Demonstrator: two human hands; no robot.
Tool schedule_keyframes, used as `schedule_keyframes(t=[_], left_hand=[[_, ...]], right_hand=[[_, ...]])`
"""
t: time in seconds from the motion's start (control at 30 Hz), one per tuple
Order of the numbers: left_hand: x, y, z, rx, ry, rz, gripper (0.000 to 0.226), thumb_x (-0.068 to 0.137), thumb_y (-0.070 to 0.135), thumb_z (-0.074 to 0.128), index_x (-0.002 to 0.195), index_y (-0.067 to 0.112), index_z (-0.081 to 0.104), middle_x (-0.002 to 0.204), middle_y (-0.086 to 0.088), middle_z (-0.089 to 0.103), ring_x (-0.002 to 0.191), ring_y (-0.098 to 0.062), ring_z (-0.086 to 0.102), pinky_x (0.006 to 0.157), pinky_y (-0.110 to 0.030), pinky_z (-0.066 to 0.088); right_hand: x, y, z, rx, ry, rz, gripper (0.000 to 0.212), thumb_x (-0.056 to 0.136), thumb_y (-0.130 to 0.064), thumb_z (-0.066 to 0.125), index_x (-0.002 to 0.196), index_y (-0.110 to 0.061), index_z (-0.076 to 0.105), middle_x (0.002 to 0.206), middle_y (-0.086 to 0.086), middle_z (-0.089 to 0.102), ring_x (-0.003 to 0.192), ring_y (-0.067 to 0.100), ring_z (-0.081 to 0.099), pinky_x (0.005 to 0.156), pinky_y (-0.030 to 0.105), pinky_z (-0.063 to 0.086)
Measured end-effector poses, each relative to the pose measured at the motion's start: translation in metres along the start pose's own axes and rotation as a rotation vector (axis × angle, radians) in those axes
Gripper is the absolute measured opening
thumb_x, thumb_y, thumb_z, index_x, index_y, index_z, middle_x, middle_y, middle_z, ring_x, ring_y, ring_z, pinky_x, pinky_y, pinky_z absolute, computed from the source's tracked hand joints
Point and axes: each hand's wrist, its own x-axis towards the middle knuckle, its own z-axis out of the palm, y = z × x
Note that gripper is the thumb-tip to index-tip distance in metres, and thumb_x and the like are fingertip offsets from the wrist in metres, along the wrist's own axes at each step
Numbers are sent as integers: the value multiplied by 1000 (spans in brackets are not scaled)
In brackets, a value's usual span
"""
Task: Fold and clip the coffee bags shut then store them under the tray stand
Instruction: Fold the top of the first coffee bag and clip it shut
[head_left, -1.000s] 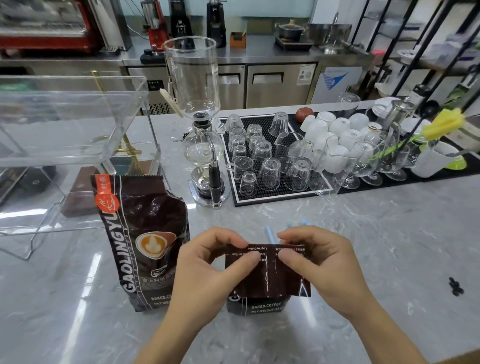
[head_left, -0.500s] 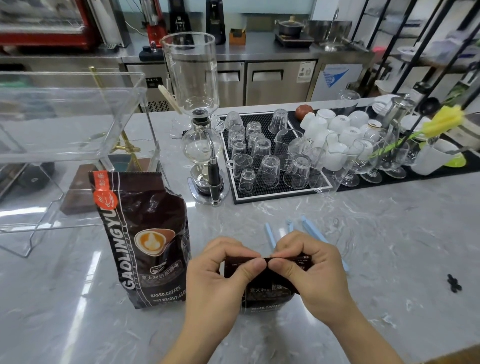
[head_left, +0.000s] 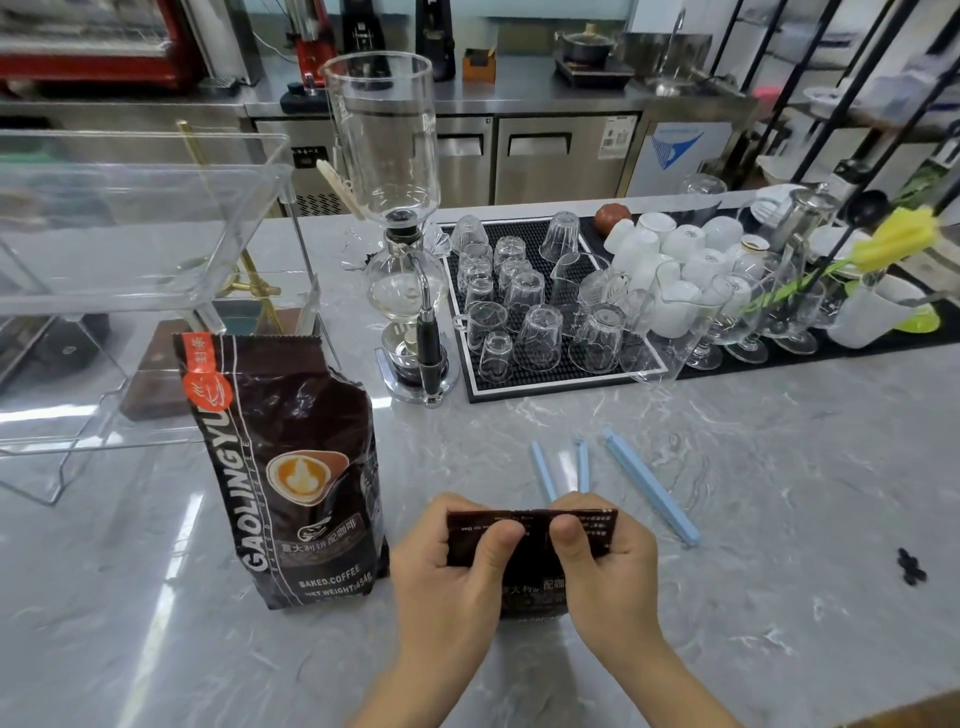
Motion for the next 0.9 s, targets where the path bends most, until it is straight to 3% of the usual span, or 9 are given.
schedule_keyframes(t=[0.13, 0.27, 0.43, 0.53, 0.67, 0.9], left_hand=[[-1, -9, -2, 65, 2, 75, 51, 83, 75, 55, 68, 25, 54, 62, 31, 60, 53, 15, 53, 51, 1, 35], [-1, -22, -4, 88, -29, 179, 45, 89, 65, 57, 68, 26, 52, 64, 16, 50, 56, 16, 45, 54, -1, 33], [-1, -29, -7, -12, -63, 186, 37, 86, 58, 67, 71, 25, 59, 72, 29, 52, 62, 13, 50, 58, -6, 38], [-1, -30, -7, 4, -47, 203, 39, 87, 58, 67, 70, 24, 59, 68, 20, 53, 60, 13, 50, 57, -6, 38], [3, -29, -8, 91, -22, 223, 42, 87, 62, 62, 70, 25, 56, 67, 4, 58, 58, 18, 51, 55, 0, 37], [5, -34, -6, 204, 1, 238, 48, 87, 69, 56, 72, 23, 55, 75, 1, 60, 55, 8, 51, 54, 3, 35]], right_hand=[[-6, 10, 0, -18, -13, -78, 52, 84, -72, 53, 64, -25, 64, 53, -12, 57, 51, -3, 52, 51, 9, 41], [-6, 23, -3, -47, -34, -169, 59, 94, -58, 51, 68, -7, 65, 64, -2, 60, 58, 6, 58, 57, 12, 44], [-4, 30, -5, -67, -62, -212, 53, 97, -53, 50, 71, -9, 64, 72, -3, 61, 63, 15, 60, 61, 15, 46], [-2, 31, -4, -77, -58, -220, 61, 96, -53, 52, 64, -3, 62, 66, -1, 59, 59, 15, 58, 57, 15, 44], [4, 28, -3, -103, -54, -252, 58, 96, -52, 52, 56, -9, 52, 55, -3, 46, 52, 3, 44, 53, 10, 34], [4, 31, -5, -220, -22, -302, 71, 99, -50, 48, 52, 3, 51, 50, 9, 47, 47, 19, 45, 48, 17, 34]])
